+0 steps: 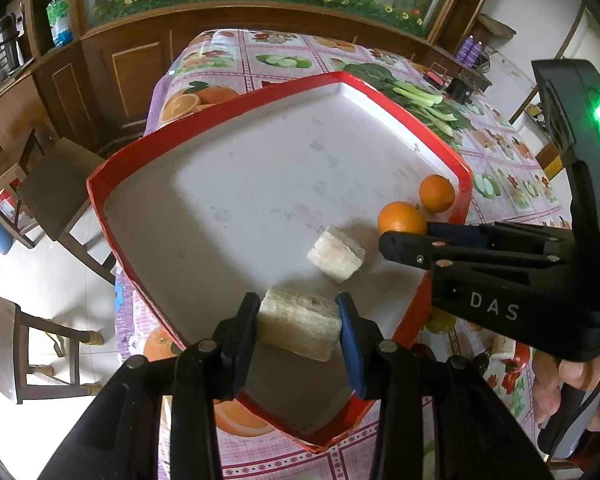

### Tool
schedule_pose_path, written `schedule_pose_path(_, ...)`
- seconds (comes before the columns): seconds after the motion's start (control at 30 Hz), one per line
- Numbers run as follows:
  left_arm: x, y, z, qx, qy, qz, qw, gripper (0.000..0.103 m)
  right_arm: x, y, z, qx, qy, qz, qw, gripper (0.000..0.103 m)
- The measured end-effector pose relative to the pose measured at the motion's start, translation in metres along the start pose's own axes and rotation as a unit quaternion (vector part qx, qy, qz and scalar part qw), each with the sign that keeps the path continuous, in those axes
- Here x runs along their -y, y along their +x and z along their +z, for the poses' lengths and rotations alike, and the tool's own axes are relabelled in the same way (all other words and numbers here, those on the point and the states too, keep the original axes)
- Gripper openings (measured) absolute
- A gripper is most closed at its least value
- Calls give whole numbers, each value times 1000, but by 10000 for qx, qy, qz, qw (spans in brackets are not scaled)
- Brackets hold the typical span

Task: Organize fruits
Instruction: 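Carry the block and the orange over the tray with both tools, then release the block from the left tool while the right tool releases the orange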

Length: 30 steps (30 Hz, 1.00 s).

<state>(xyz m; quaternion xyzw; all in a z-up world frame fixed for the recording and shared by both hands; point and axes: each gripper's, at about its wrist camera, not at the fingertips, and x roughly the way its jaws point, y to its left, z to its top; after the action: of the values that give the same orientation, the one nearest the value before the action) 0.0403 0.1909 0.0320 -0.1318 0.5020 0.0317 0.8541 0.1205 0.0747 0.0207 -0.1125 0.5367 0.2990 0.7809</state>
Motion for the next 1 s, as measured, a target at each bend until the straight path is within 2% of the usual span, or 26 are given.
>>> schedule_pose_path(0.07,1,0,0,-3,12,-37,10000,46,1,0,0,-12,17,-25,10000,34)
schedule_pose_path(0.13,2,-1,-1,26,4,-64,10000,55,2,-3,0,44,39,-8,10000,42)
schedule_pose_path(0.2,3,-3,-1,48,-18,-53,10000,62,1,-7,0,92,23,-34,9999,42)
schedule_pose_path(0.37,4,-9,-2,122,-93,-3,9999,70,5,-25,-1,306,112,51,9995,44)
schedule_pose_path(0.5,8,-17,-2,246,-94,117,9996,82,12,-44,-6,488,257,151,9984,46)
schedule_pose_path(0.7,21,-30,-6,387,-37,212,9990,86,31,-67,-24,738,720,275,9943,55)
schedule_pose_path(0.77,27,-33,-8,411,78,241,9988,86,35,-71,-30,751,798,304,9935,56)
schedule_pose_path(0.9,40,-39,-11,448,257,252,9983,87,45,-80,-45,801,949,316,9918,66)
schedule_pose_path(1.0,46,-41,-13,453,339,229,9981,88,52,-87,-57,831,1029,301,9908,68)
